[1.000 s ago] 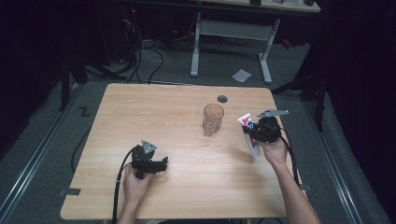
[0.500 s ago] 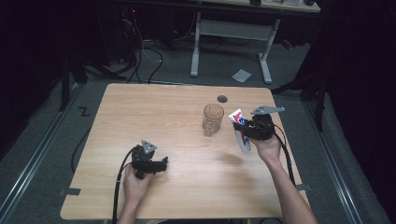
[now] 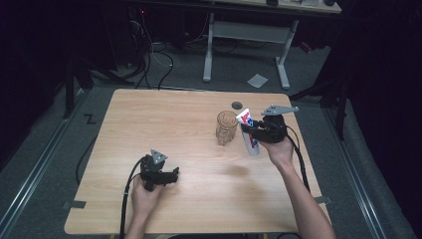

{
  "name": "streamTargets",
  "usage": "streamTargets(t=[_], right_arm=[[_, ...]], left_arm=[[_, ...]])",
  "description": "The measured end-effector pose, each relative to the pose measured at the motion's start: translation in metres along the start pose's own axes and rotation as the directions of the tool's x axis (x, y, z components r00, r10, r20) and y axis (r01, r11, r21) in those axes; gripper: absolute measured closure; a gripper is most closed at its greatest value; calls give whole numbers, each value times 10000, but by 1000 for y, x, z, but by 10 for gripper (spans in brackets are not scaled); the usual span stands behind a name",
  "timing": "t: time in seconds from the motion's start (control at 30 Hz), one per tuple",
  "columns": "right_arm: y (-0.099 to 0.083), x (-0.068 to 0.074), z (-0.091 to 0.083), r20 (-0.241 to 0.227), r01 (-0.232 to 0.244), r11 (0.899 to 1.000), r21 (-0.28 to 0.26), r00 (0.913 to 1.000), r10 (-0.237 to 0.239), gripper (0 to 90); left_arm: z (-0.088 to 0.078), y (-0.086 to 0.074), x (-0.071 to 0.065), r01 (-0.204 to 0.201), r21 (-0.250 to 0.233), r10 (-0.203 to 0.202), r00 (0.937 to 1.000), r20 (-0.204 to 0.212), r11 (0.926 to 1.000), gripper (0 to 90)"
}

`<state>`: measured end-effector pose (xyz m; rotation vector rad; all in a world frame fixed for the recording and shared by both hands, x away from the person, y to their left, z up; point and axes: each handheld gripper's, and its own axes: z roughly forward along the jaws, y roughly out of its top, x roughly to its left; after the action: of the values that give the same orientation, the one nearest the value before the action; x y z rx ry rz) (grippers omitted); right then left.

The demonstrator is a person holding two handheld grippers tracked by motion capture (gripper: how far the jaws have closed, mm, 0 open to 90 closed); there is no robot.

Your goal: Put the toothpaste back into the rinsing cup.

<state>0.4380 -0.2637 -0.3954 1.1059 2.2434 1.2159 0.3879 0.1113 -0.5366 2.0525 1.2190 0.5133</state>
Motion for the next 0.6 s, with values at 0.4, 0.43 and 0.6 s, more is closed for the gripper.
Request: streamTargets(t=[0.4,0.43,0.6], right_arm=[[24,4,10,-185,145,9997,-188,9997,-148,649],[26,4,11,-188,127,9997,-202,9997,-130,649],[33,4,14,-175,109,9995,-298,9998,-114,650]], left_arm=[[0,0,0,12,-8,-12,10000,-3,10000,151],[0,0,0,11,-5,-11,10000,-1,10000,152],[0,0,0,15,-13,-15,10000,-1,10000,151]])
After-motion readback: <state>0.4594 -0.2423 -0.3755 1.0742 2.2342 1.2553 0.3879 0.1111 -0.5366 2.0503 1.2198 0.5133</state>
